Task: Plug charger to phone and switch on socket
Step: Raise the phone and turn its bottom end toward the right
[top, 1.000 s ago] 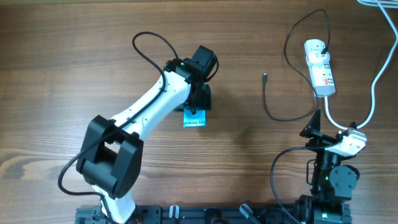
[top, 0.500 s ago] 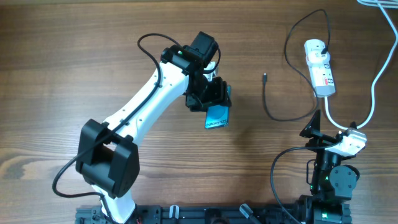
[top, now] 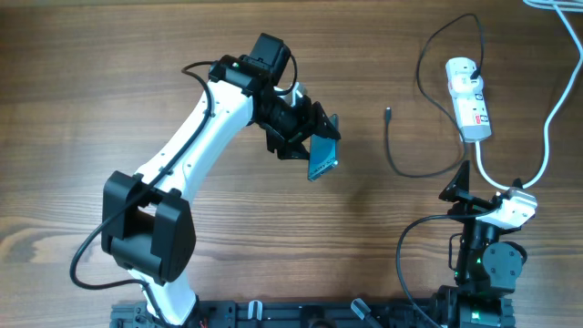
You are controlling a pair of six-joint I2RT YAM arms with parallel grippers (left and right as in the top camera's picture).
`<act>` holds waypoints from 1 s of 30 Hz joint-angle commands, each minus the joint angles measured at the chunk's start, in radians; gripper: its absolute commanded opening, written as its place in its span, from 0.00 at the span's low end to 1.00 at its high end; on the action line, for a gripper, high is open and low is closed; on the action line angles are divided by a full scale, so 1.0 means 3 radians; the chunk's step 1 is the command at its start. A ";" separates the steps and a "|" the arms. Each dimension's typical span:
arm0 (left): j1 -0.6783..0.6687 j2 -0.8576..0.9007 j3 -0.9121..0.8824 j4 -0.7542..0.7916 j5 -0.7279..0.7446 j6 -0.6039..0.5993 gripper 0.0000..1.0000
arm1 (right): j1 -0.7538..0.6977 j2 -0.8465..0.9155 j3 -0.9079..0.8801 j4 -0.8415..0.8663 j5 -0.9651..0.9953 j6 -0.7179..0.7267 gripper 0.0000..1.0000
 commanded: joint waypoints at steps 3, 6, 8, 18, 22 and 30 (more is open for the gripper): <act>0.0008 -0.0028 0.0090 0.0158 0.0122 -0.0015 0.34 | -0.0013 0.0004 -0.0004 0.0019 -0.0056 -0.0046 1.00; 0.0006 -0.0028 0.0090 0.0159 0.0000 0.0088 0.34 | -0.0013 0.0004 -0.0003 0.0019 -0.0056 -0.0047 1.00; 0.0011 -0.0028 0.0090 0.0165 -0.0161 0.0085 0.34 | -0.0013 0.0004 -0.0004 0.0019 -0.0056 -0.0048 1.00; 0.0010 -0.0028 0.0090 0.0120 -0.0519 0.0336 0.37 | -0.0013 0.0004 -0.0003 0.0019 -0.0056 -0.0046 1.00; 0.0010 -0.0028 0.0090 0.0098 -0.0519 0.0336 0.37 | -0.0013 0.0004 -0.0003 0.0019 -0.0056 -0.0048 1.00; 0.0010 -0.0028 0.0090 0.0099 -0.0534 0.0337 0.37 | -0.0013 0.0004 -0.0003 0.0019 -0.0056 -0.0047 1.00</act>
